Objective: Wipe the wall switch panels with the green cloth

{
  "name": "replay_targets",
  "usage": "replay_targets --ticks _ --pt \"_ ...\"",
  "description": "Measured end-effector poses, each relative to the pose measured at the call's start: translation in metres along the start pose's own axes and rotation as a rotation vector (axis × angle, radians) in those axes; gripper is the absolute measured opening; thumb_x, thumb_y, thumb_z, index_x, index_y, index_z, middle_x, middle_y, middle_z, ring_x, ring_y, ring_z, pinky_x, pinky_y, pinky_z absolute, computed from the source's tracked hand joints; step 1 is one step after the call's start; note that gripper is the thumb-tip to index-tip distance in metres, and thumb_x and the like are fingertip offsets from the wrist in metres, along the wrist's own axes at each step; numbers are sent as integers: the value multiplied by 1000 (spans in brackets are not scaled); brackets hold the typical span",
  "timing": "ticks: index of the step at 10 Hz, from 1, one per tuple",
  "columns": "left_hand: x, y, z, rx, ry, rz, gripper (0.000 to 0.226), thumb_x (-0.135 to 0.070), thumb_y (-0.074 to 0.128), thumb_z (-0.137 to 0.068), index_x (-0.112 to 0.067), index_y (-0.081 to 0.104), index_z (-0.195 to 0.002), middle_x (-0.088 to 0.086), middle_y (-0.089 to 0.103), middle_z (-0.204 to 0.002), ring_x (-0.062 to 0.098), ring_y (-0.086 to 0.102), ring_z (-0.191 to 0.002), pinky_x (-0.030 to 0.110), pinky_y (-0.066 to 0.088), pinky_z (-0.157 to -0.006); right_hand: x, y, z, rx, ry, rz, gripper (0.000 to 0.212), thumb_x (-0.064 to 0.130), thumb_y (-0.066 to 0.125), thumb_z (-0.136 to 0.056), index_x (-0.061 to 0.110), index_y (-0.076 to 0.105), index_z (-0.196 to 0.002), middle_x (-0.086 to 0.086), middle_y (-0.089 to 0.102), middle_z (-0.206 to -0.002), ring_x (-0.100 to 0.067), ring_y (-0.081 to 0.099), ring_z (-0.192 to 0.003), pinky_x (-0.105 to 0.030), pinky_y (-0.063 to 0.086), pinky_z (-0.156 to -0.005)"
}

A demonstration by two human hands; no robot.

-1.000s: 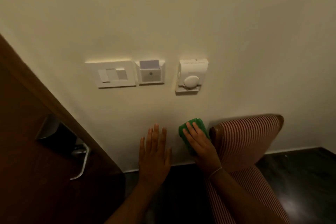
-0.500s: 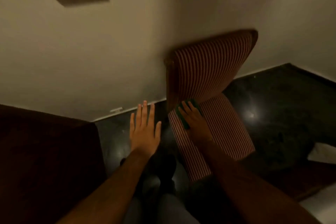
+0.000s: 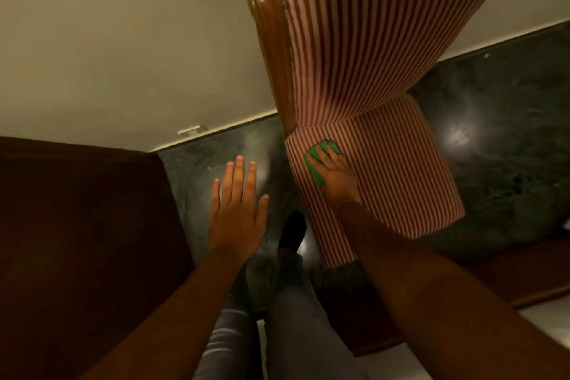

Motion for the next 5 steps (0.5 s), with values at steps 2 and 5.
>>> replay_targets --ticks 2,5 --pt "6 4 6 58 -18 -11 73 -50 34 -116 -21 9 -178 6 5 -186 22 -3 -171 45 -3 -136 11 41 5 120 -18 111 87 37 50 -108 24 -10 -170 -7 -15 -179 -31 -10 -167 -52 3 -136" --pt "14 -8 30 152 -50 -43 74 -54 20 -114 -26 -11 -175 2 -17 -184 21 -20 -169 38 -25 -132 40 11 20 43 -36 127 91 64 40 -107 22 -10 -170 -5 -17 -178 -28 -15 -166 -52 -3 -137"
Point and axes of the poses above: each hand's wrist, its own z-axis away from the middle knuckle, its own y-axis out of the palm, x = y × z, the point moved 8 cm from there along -z, towards the middle knuckle
